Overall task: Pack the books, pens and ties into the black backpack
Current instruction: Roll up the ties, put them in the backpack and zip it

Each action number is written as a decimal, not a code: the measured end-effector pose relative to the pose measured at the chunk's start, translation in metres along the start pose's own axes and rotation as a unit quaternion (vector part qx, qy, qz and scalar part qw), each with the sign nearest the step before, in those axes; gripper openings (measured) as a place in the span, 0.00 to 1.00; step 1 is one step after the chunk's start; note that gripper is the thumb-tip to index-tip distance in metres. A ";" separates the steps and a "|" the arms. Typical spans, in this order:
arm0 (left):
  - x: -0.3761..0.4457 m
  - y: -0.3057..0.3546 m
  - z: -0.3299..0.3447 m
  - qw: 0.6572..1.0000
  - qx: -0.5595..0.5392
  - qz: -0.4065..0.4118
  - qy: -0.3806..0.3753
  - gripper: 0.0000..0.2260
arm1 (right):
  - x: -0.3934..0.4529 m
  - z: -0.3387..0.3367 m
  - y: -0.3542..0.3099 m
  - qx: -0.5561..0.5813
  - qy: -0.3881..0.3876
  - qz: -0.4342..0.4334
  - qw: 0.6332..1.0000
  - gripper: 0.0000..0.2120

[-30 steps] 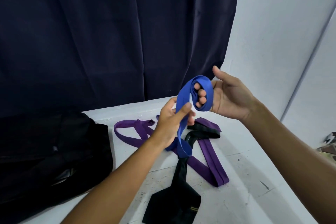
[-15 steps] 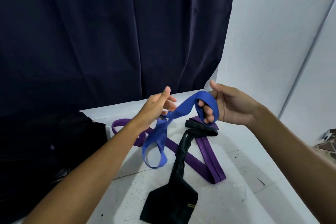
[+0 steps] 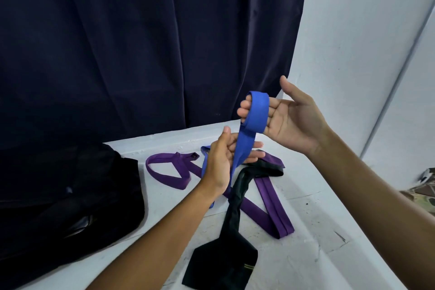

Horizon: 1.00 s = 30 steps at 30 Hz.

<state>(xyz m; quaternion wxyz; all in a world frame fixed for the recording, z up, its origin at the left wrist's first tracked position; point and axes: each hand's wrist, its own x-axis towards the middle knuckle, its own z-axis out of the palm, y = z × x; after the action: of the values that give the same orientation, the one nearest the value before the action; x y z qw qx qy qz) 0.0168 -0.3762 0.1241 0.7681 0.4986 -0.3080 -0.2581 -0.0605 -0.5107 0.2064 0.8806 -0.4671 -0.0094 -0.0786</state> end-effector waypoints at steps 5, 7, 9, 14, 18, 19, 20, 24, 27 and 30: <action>-0.011 0.003 0.002 0.996 -0.011 -0.091 -0.024 0.22 | 0.008 -0.006 0.001 0.002 0.044 -0.068 0.997 0.30; -0.014 0.005 -0.001 0.990 -0.038 -0.131 -0.046 0.24 | 0.012 -0.011 0.003 -0.035 0.057 -0.086 0.994 0.31; -0.016 0.009 -0.005 0.982 -0.067 -0.164 -0.069 0.26 | 0.015 -0.017 0.007 -0.090 0.066 -0.092 0.990 0.32; -0.008 0.024 -0.019 0.981 0.000 -0.180 -0.071 0.26 | 0.016 -0.022 0.026 -0.355 0.055 -0.044 0.932 0.34; 0.004 0.036 -0.039 0.962 0.136 -0.215 -0.101 0.32 | 0.004 -0.018 0.032 -0.574 -0.008 0.014 0.819 0.39; 0.007 0.039 -0.044 0.950 0.189 -0.223 -0.107 0.34 | 0.002 -0.017 0.032 -0.595 -0.040 0.039 0.802 0.40; 0.010 0.042 -0.048 0.936 0.244 -0.228 -0.113 0.37 | 0.002 -0.017 0.032 -0.599 -0.068 0.075 0.794 0.41; 0.020 0.052 -0.061 0.896 0.327 -0.252 -0.163 0.41 | 0.004 -0.022 0.026 -0.548 -0.163 0.237 0.785 0.36; 0.024 0.053 -0.069 0.893 0.335 -0.240 -0.181 0.40 | 0.001 -0.034 0.019 -0.457 -0.255 0.254 0.813 0.26; 0.027 0.045 -0.084 0.899 0.328 -0.227 -0.182 0.42 | 0.001 -0.051 0.011 -0.335 -0.270 0.232 0.872 0.25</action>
<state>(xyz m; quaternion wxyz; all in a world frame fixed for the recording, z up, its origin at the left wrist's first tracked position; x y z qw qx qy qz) 0.1004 -0.3277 0.1457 0.4123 0.7231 -0.3880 -0.3957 -0.0605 -0.5471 0.1686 0.6272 -0.7260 -0.1114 0.2589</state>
